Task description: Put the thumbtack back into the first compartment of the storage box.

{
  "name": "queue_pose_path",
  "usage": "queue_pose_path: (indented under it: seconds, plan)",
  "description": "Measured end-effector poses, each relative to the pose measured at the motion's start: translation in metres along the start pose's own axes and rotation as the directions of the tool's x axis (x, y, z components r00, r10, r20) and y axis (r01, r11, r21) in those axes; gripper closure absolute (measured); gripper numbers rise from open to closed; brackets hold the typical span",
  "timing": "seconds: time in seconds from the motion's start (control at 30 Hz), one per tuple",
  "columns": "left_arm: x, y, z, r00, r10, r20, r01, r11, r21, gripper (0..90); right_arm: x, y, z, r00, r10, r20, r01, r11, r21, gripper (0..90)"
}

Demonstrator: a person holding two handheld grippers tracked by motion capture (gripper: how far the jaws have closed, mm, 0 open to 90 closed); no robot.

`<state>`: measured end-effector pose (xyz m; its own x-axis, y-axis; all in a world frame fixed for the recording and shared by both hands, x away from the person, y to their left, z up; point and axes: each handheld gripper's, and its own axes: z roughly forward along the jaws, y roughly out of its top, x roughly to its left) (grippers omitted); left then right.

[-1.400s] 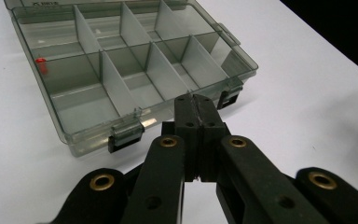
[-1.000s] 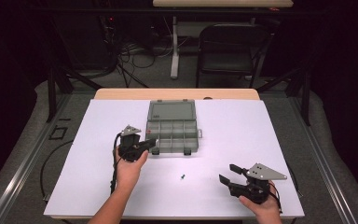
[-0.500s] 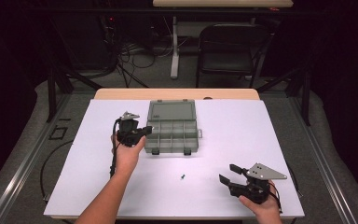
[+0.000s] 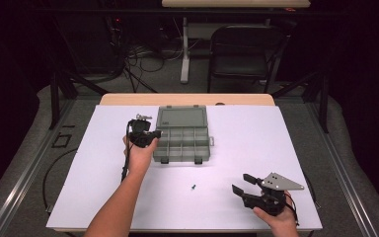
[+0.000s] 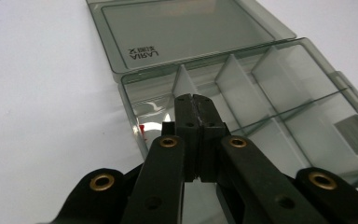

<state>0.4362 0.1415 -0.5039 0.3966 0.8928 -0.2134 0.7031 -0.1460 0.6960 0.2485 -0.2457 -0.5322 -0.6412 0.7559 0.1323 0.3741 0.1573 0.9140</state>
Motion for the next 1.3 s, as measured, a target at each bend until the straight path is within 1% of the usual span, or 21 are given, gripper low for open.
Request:
queue_pose_path:
  seconds: [0.1,0.13,0.27,0.33,0.77,0.87,0.97,1.1,1.17,1.2,1.23,1.27,1.3]
  plan:
    - [0.004,0.000,0.006,0.9998,-0.006,-0.021,0.006,0.9998,0.017,90.0,0.000,0.000,0.000,1.0000,0.001,-0.001,-0.001,1.000,0.002,38.9]
    - [0.005,0.000,0.007,0.9997,-0.011,-0.023,0.012,0.9998,0.016,90.0,0.000,0.000,0.000,1.0000,0.000,-0.001,0.000,1.000,0.002,38.9]
    - [0.007,0.000,0.011,0.9994,-0.009,-0.034,0.010,0.9996,0.026,90.0,0.000,0.000,0.000,1.0000,0.000,-0.002,0.000,1.000,0.003,38.9]
    - [0.008,0.000,0.012,0.9991,-0.019,-0.037,0.020,0.9995,0.025,90.0,0.000,0.000,0.000,1.0000,0.001,-0.002,-0.001,1.000,0.002,38.9]
    - [0.005,0.004,0.020,0.9992,-0.015,-0.037,0.016,0.9994,0.032,90.0,0.000,0.000,0.000,1.0000,0.002,-0.004,-0.002,1.000,0.003,38.9]
    - [0.003,0.003,0.021,0.9992,-0.001,-0.039,0.002,0.9992,0.041,90.0,0.000,0.000,0.000,1.0000,0.002,-0.005,-0.002,1.000,0.007,38.9]
    - [0.002,0.003,0.022,0.9993,0.003,-0.037,-0.002,0.9990,0.045,90.0,0.000,0.000,0.000,1.0000,0.001,-0.007,-0.001,1.000,0.011,38.9]
    - [0.002,0.003,0.022,0.9993,0.002,-0.037,-0.001,0.9993,0.038,89.6,0.000,-0.001,0.001,1.0000,0.002,-0.006,-0.001,1.000,0.008,38.9]
    - [0.002,0.003,0.022,0.9995,0.000,-0.033,0.001,0.9993,0.037,86.0,0.000,0.000,0.000,1.0000,0.005,-0.006,-0.005,1.000,0.009,38.9]
    - [0.002,0.003,0.021,0.9996,-0.001,-0.028,0.002,0.9994,0.034,86.0,0.000,-0.001,0.001,0.9999,0.006,-0.008,-0.006,1.000,0.004,38.9]
    - [0.001,0.004,0.020,0.9994,0.005,-0.033,-0.004,0.9996,0.029,84.1,0.000,-0.001,0.001,1.0000,0.003,-0.006,-0.003,1.000,0.008,38.9]
    - [0.000,0.004,0.020,0.9992,0.007,-0.038,-0.006,0.9998,0.021,80.0,0.000,-0.001,0.001,1.0000,0.005,-0.007,-0.005,1.000,0.006,38.9]
    - [-0.001,0.003,0.018,0.9985,0.015,-0.052,-0.014,0.9998,0.015,76.8,0.000,-0.001,0.001,0.9999,0.008,-0.008,-0.008,1.000,0.006,38.9]
